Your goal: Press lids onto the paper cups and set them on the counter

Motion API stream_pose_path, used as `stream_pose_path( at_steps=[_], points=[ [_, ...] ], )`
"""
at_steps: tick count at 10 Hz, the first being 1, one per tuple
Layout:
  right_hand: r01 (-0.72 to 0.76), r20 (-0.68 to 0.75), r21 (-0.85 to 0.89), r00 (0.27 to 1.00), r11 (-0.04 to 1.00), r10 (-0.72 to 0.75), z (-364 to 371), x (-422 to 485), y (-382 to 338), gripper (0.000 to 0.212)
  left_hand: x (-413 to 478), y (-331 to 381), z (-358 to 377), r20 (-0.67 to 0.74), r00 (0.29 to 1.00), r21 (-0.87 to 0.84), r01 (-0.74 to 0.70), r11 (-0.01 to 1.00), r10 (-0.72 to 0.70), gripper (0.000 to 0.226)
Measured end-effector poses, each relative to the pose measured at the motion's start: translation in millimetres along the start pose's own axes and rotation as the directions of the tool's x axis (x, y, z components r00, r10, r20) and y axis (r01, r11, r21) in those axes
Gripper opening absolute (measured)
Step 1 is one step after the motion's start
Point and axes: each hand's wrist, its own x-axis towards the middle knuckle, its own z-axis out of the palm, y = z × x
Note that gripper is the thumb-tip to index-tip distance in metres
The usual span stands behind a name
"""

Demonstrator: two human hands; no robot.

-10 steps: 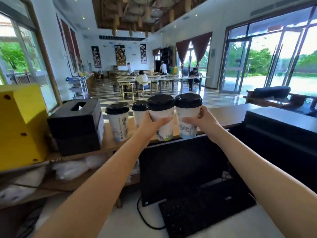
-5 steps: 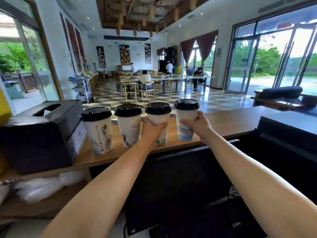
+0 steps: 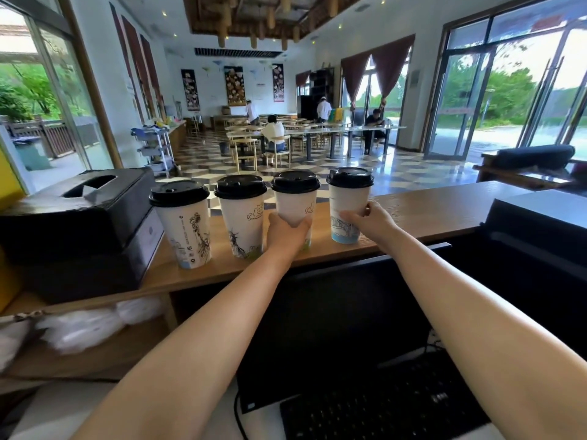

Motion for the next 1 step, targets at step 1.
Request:
stream_pose_path(
  at_steps=[1],
  points=[
    [-0.124, 0.056, -0.117, 0.99, 0.985, 0.131, -20.3, -18.3, -15.4, 0.065, -13.1, 5.0, -8.2, -0.015, 0.994, 0.014, 0.106, 0.994, -0.106, 0.067]
  ],
)
